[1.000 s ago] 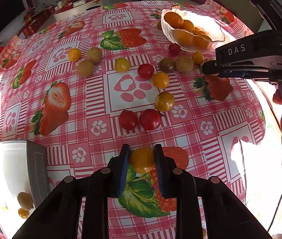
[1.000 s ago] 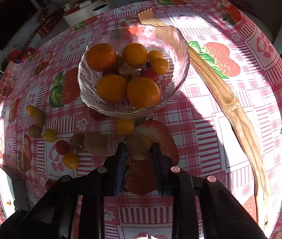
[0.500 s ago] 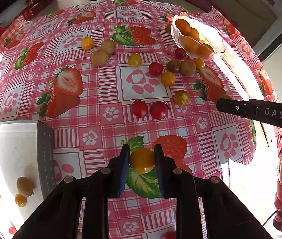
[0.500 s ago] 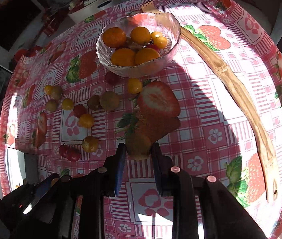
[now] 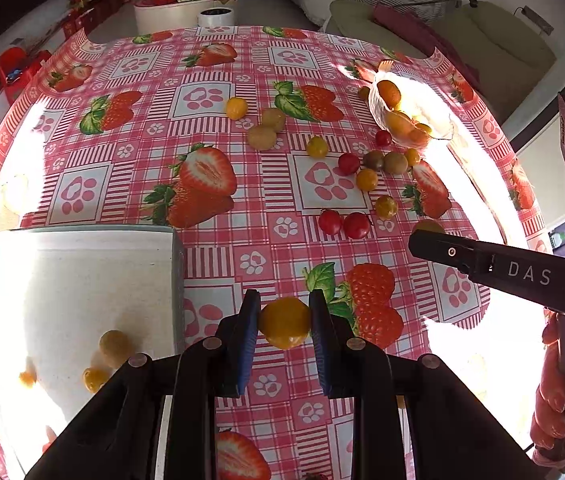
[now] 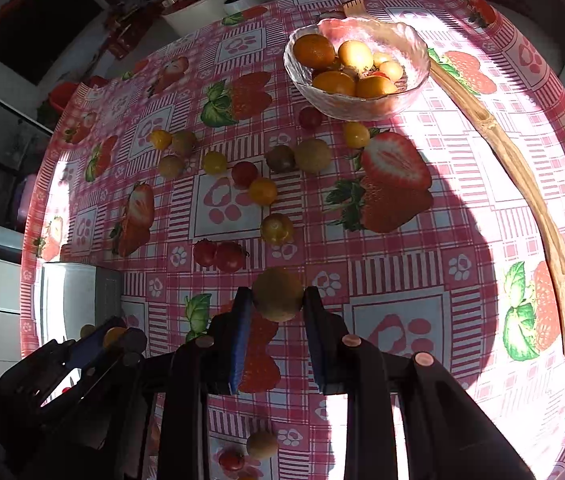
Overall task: Organize fruits
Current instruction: 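Carry both fruits into the white tray and open both grippers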
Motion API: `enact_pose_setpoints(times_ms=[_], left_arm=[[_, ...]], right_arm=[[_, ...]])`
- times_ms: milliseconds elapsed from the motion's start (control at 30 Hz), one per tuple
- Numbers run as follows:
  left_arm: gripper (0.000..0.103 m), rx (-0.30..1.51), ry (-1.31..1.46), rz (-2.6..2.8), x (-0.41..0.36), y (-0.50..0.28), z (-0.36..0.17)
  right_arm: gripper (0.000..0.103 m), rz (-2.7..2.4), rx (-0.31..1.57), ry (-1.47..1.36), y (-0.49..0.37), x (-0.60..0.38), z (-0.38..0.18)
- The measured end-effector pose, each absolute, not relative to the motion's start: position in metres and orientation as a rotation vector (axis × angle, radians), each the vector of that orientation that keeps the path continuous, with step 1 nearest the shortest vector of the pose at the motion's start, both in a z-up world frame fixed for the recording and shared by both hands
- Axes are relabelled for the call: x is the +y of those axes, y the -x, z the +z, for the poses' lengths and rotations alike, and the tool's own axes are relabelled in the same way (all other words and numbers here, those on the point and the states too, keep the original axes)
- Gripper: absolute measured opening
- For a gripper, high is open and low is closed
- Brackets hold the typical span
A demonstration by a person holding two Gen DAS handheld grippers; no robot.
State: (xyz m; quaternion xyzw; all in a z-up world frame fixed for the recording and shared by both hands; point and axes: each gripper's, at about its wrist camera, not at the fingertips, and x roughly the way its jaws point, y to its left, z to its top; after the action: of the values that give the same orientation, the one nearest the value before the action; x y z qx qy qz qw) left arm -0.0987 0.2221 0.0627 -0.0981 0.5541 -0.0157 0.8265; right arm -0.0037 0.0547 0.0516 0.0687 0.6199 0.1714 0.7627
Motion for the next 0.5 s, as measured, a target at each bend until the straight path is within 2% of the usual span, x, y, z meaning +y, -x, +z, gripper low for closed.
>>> enact_pose_setpoints(times_ms=[500], left_arm=[[0.027,1.172,0.287,0.14,0.337,0.15,0.059]], right_arm=[[0.029,0.55,1.362,-0.022,0.034,0.174,0.065]])
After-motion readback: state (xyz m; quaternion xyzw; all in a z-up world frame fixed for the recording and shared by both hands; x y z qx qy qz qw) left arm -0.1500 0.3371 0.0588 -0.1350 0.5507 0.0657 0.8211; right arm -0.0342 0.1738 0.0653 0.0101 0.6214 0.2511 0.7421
